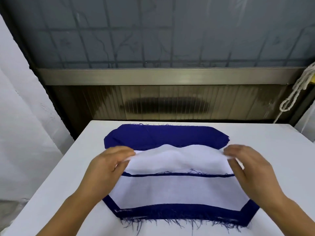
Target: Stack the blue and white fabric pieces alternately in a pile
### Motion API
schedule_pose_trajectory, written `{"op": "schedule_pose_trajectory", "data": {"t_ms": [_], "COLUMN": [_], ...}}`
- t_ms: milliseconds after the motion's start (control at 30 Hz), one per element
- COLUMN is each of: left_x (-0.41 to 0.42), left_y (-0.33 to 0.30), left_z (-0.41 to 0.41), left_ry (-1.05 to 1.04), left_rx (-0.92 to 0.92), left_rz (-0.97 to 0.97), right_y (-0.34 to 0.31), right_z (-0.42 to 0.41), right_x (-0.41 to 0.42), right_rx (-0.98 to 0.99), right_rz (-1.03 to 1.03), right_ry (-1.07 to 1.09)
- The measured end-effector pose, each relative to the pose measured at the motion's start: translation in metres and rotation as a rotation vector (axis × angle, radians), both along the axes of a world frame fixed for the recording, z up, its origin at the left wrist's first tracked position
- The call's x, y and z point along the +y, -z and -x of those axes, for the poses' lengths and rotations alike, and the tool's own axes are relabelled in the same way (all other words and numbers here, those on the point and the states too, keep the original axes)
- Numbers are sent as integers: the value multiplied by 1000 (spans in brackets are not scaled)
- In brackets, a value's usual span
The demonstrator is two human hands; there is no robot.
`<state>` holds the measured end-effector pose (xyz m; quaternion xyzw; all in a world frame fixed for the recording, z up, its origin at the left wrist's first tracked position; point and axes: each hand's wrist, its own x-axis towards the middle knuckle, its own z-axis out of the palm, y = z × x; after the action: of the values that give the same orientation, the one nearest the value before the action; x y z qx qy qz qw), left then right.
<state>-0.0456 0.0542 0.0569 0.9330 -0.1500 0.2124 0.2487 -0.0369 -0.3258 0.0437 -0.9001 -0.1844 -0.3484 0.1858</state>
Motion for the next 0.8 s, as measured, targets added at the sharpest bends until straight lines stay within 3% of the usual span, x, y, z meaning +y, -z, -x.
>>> {"op": "schedule_pose_trajectory", "data": {"t_ms": [233,800], "left_x": [9,10], "left_y": [71,91], "left_z": [34,35], "left_ry": [159,187], "left_rx": [18,5], "left_rz": [-192,-147], "right_y": [70,84], "right_z": [34,47], "right_x": [-6,-17], "right_rx": [11,21], "right_rz": [145,88], "right_ry": [-176,-112]}}
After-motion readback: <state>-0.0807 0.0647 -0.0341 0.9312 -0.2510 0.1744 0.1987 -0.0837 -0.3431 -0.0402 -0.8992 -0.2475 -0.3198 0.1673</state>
